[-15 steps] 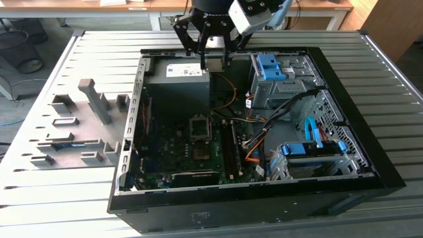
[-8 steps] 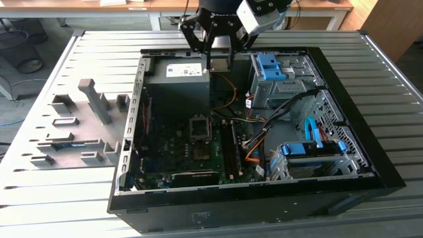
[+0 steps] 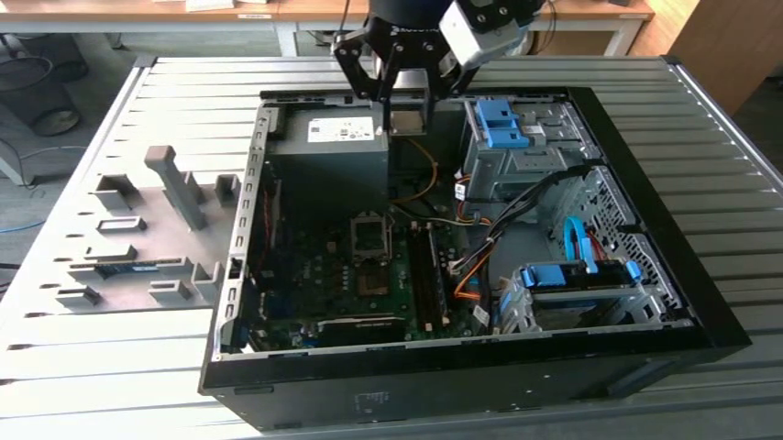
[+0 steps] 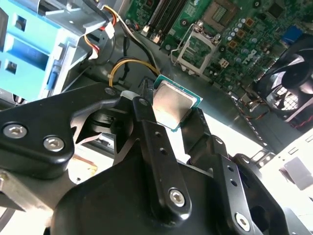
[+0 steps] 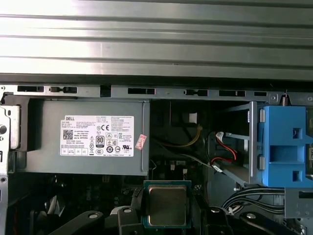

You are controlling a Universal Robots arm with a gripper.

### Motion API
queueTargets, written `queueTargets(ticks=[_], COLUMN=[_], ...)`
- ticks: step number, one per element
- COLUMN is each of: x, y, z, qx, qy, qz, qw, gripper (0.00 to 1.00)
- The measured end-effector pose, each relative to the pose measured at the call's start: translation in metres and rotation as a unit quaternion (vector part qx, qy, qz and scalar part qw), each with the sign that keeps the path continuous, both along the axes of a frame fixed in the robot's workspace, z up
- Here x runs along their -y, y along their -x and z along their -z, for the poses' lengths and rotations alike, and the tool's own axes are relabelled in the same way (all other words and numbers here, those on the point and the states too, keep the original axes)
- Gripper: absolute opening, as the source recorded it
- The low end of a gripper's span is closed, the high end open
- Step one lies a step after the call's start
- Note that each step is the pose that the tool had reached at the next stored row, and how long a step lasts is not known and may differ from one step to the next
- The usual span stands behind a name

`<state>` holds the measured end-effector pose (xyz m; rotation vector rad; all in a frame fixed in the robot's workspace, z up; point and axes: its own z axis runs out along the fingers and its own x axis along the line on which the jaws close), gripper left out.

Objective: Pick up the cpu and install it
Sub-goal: 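Pick up the cpu and move it towards the insertion slot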

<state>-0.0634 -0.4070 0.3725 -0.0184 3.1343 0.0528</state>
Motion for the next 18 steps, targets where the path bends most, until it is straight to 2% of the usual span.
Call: queueTargets(ticks=[7, 18], x=[0.0107, 0.0224], y=[0.0, 0.0], z=[0.0, 0.0], qx=[0.0, 0.0], qy=[0.0002, 0.0009], qz=[0.0, 0.0], qw=[1.0, 1.0], gripper=[0.47, 0.47])
